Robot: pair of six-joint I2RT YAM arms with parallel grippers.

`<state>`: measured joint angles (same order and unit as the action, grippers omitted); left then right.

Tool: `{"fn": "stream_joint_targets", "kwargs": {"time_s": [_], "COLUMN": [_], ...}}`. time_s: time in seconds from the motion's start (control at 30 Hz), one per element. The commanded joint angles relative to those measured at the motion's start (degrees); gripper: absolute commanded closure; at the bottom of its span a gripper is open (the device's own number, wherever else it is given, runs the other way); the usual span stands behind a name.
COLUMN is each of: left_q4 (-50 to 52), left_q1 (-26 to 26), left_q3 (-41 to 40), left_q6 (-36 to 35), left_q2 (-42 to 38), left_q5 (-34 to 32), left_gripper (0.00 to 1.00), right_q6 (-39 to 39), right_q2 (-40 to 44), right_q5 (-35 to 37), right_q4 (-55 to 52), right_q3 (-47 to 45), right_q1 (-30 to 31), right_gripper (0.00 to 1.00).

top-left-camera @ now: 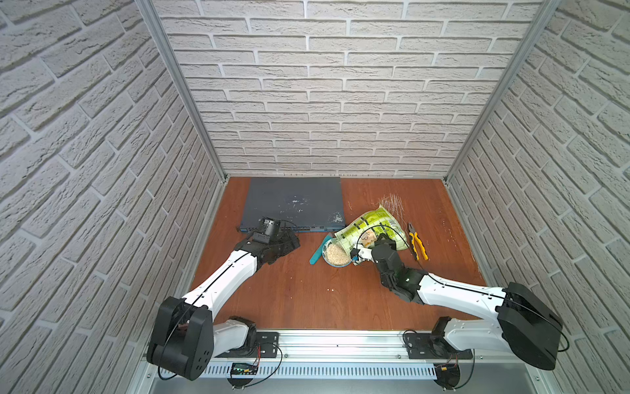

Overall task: Pour the oats into the breakfast bowl
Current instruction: Pour the oats into the bowl.

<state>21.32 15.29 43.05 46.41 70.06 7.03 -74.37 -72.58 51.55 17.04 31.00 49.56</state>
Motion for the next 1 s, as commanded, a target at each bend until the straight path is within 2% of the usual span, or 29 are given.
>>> {"fn": "stream_joint_targets", "kwargs": {"time_s": [0.0, 0.3, 0.6, 0.8, 0.97], "left_q4": [0.66, 0.82, 0.96, 1.56, 1.70], "left_q1": [-0.34, -0.27, -0.28, -0.34, -0.29], "left_q3": [0.63, 0.85, 1.90, 2.52, 2.85], "left_q6": [-0.62, -0.62, -0.88, -1.39, -1.87], "left_q2": [-0.30, -0.30, -0.54, -0.80, -1.20], "left_q5": [-0.19, -0.32, -0.51, -0.74, -1.01], "left_gripper": [0.07, 0.07, 0.07, 0.07, 0.07], "right_q6": [8.19, 18.54, 34.55, 44.88, 55.26], "right_q2": [2.17, 3.79, 6.26, 6.68, 8.60], "right_q5": [4.55, 0.94, -6.70, -12.77, -22.43], "right_q4": [2.40, -5.46, -21.90, -27.79, -31.46], "right_q3": [4.93, 6.93, 12.19, 13.98, 15.26], "right_q1": [-0.71, -2.17, -4.29, -5.01, -8.12], "right_gripper": [0.96, 0.96, 0.96, 0.97, 0.97]}}
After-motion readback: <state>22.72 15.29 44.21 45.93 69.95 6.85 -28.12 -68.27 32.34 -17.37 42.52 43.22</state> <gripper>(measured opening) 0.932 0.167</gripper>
